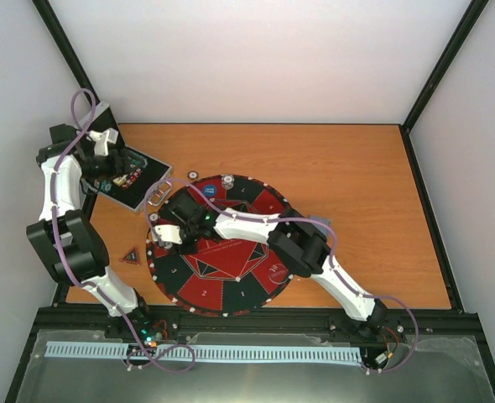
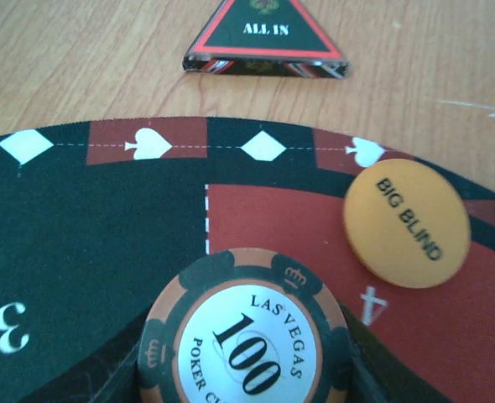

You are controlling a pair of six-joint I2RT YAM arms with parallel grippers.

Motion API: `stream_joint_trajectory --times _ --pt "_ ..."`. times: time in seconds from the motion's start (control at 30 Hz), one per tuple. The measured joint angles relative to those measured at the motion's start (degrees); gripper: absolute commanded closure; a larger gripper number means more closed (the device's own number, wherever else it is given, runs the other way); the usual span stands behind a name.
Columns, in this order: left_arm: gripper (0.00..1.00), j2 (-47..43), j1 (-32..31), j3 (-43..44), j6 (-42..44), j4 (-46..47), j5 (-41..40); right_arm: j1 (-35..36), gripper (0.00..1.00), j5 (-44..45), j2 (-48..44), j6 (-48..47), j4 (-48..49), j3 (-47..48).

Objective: Distribute texas hold em gaming equipment

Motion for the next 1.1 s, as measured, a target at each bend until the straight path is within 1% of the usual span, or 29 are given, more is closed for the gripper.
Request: stream_joint_trajectory --times 0.13,0.57,0.6,0.77,0.87,0.97,1.07,1.1 --pt "0.26 -0.02 0.07 -0.04 0.22 0.09 -1.11 0.61 0.97 0.76 2.21 1.07 -0.02 1.09" --pt "0.26 -0.59 0.17 -0.26 1.38 0.33 -2.75 1.09 0.97 0.66 3.72 4.46 2.69 2.38" --pt "0.26 -0.59 0.17 -0.24 1.49 0.33 -2.78 1.11 0.95 0.66 3.74 4.81 2.73 2.38" --pt "0.26 -0.61 0.17 -0.24 1.73 0.33 -2.80 1.20 0.74 0.83 3.89 6.36 3.04 2.38" --pt "0.26 -0.61 0.17 -0.26 1.75 0.33 -2.80 1.31 0.64 1.27 3.91 6.34 2.99 2.38" --pt "0.26 -0.63 0.17 -0.24 1.79 0.33 -2.82 1.40 0.58 1.84 3.89 5.97 2.97 2.38" --pt "0.26 -0.63 0.17 -0.24 1.95 0.33 -2.89 1.46 0.55 2.23 3.89 5.64 2.97 2.38" --pt "0.25 -0.63 0.17 -0.24 2.01 0.33 -2.99 1.49 0.53 2.27 3.89 5.64 2.97 2.38"
